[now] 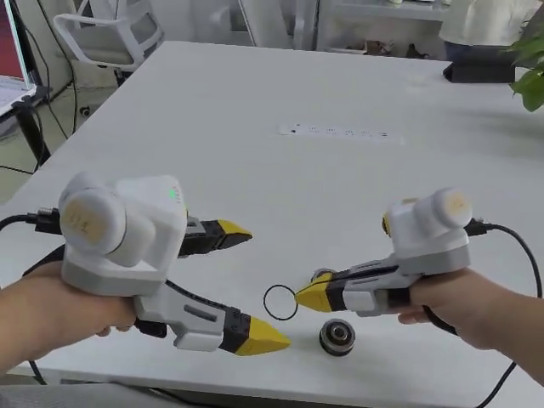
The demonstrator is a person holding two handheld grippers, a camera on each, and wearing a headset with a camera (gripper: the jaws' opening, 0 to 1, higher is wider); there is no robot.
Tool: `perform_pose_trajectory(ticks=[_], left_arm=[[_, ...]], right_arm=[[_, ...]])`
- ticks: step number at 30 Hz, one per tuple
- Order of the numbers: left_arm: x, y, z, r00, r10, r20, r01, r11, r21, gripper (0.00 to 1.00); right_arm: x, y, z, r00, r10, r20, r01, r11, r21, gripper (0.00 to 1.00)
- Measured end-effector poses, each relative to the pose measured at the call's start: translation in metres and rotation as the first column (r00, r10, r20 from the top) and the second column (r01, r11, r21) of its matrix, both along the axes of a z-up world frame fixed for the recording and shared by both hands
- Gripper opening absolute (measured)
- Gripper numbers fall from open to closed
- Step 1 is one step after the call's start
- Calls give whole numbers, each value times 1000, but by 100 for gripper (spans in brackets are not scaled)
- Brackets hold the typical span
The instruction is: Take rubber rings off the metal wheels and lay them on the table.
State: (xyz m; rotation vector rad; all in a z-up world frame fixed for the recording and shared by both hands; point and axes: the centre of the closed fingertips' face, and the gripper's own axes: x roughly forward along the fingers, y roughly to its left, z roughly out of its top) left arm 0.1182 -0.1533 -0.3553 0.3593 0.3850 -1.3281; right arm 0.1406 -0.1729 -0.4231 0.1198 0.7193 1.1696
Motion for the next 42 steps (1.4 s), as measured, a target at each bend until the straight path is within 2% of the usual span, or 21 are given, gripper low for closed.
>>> perform_pose_trajectory(ticks=[6, 16, 24, 31, 34, 42], left_arm=[[3, 5, -1, 1000, 18, -22, -18, 1000, -4, 77], [-1, 11, -9, 998, 28, -55, -27, 999, 20, 82], [-1, 14, -10, 998, 40, -53, -38, 999, 26, 84], [-3, 16, -13, 996, 57, -66, -55, 998, 40, 87], [-3, 17, -14, 994, 67, -88, -64, 997, 40, 87], [-3, 16, -13, 992, 67, -107, -63, 997, 39, 86]], right_arm=[[0, 5, -7, 1000, 9, -12, -10, 1000, -13, 0], [-1, 7, -20, 1000, 18, -22, -19, 998, -52, 0], [-2, 7, -31, 999, 25, -27, -28, 995, -98, 0], [-2, 3, -33, 999, 32, 2, -32, 992, -126, 0], [-1, 2, -34, 999, 31, 12, -30, 991, -133, 0], [0, 0, -33, 999, 39, 24, -35, 990, -140, 7]])
